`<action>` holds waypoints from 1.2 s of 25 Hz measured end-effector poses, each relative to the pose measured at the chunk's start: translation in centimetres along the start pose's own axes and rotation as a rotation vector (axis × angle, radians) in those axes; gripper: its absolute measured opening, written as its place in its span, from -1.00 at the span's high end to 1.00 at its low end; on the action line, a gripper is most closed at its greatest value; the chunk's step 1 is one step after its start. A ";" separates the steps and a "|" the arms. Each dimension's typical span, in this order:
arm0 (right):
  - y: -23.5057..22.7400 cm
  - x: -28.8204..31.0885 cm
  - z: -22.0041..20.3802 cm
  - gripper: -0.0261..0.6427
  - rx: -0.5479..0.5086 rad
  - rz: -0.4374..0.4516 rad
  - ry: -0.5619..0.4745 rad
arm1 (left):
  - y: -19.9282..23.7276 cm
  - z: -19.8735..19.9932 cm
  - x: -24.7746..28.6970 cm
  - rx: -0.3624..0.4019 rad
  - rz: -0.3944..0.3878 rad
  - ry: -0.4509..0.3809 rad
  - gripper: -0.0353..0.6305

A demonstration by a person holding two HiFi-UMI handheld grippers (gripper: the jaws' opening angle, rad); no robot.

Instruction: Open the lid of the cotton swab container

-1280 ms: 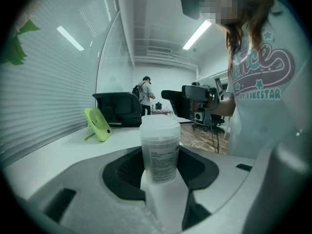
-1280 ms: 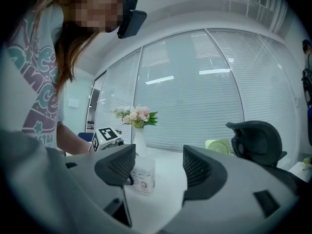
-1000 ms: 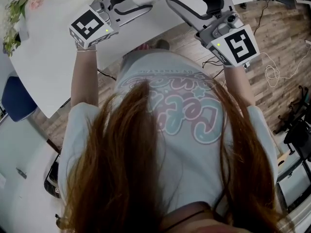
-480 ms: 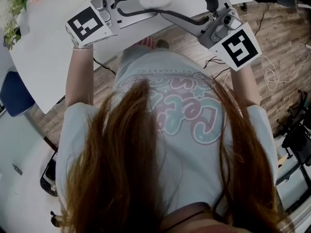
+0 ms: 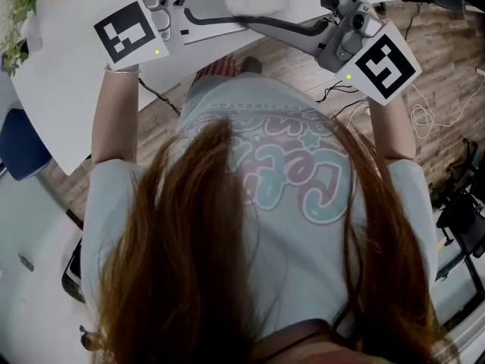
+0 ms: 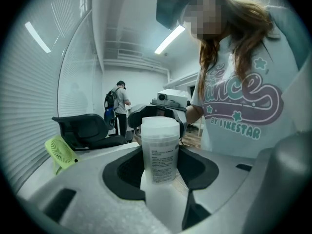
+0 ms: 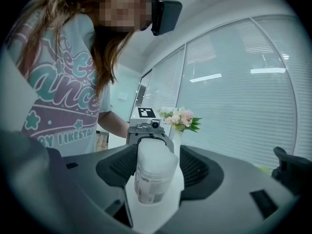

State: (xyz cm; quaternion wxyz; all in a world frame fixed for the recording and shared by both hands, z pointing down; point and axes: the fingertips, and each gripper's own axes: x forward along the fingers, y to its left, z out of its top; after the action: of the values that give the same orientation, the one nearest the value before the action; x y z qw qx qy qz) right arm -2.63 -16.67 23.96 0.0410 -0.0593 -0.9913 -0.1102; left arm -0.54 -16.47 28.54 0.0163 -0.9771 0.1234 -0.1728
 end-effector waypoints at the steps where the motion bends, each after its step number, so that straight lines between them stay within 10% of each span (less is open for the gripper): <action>1: 0.1 0.1 0.1 0.11 0.008 0.012 -0.006 | 0.0 0.1 0.0 0.005 -0.007 -0.001 0.32; 30: 0.1 1.2 0.9 0.26 0.165 0.164 -0.004 | 0.5 0.4 0.4 0.070 -0.024 0.033 0.33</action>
State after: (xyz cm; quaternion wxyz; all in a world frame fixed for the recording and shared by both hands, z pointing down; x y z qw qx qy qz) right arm -3.92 -16.26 23.17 0.0525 -0.1370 -0.9889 -0.0243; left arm -0.15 -17.10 28.29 0.0464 -0.9743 0.1058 -0.1936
